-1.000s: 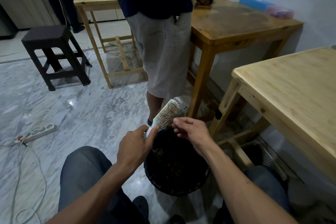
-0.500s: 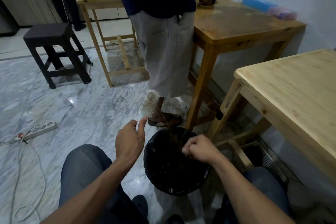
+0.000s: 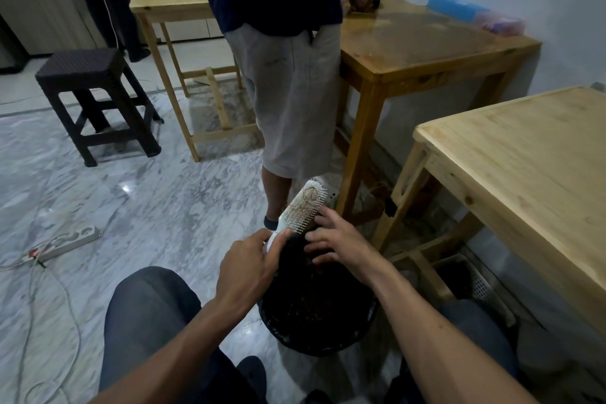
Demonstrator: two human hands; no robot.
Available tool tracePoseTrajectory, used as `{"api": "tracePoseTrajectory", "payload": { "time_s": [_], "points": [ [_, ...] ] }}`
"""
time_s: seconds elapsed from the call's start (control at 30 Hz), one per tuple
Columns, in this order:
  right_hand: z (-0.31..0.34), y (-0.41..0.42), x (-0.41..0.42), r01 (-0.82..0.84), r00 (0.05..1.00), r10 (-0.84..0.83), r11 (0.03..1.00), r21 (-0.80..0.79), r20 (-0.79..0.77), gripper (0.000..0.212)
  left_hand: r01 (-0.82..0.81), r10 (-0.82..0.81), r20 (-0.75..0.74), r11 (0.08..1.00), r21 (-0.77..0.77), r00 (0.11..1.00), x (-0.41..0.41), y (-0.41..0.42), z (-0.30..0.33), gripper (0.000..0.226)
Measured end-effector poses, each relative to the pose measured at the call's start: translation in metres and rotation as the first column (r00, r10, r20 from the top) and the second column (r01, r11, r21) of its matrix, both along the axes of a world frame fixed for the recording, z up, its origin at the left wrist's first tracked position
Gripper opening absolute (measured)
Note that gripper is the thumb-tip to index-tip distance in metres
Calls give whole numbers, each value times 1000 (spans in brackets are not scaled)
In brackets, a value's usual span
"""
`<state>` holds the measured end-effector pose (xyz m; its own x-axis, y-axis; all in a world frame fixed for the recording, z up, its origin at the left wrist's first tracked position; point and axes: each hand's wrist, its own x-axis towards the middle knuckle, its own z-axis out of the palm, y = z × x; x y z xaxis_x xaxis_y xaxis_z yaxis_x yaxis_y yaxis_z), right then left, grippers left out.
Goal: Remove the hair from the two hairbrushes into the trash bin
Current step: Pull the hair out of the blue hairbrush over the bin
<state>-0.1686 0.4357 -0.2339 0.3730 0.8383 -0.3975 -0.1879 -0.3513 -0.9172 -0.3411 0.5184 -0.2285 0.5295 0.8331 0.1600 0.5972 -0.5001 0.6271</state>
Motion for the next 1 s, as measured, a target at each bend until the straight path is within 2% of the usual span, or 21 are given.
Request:
{"api": "tracePoseTrajectory", "payload": {
  "time_s": [0.07,0.17,0.27,0.37,0.43,0.5,0.57,0.63,0.77,0.9,1.0],
  "points": [
    [6,2,-3,24,999,-22,998,62,-32,32,6,-6,4,1000,13,1000,0,0,0,43],
    [-3,-1,-5,126,992,-126,988,87,1,12,0,0,-3,1000,29,1000,-3,5,0,48],
    [-18,-12,-4,192,979,-191,981,-9,74,11,-45,45,4,998,49,999,-7,13,0,51],
    [-31,-26,1,201,971,-175,967,-155,163,14,-69,67,26,996,54,997,-10,17,1,46],
    [-30,-30,1,159,976,-125,970,-184,179,14,-62,61,27,997,54,998,-11,16,-1,43],
    [-22,-27,-2,112,991,-102,986,-122,82,15,-50,49,17,998,48,999,-11,13,-5,44],
    [-11,-21,-5,128,979,-130,992,-24,-157,23,-30,30,1,999,33,1000,-10,9,-9,46],
    [-4,-12,-6,154,954,-143,988,23,-263,30,-7,7,-20,999,34,1000,-9,5,-12,49],
    [-7,-2,-10,225,967,-219,974,37,-129,8,-11,17,-70,997,76,997,-9,3,-14,50],
    [-16,-9,-3,271,961,-267,961,55,-76,9,-95,99,-88,995,40,991,-14,11,-18,54],
    [-22,-20,4,282,959,-282,959,5,-19,12,-170,168,-69,985,-20,983,-19,21,-19,60]
  ]
}}
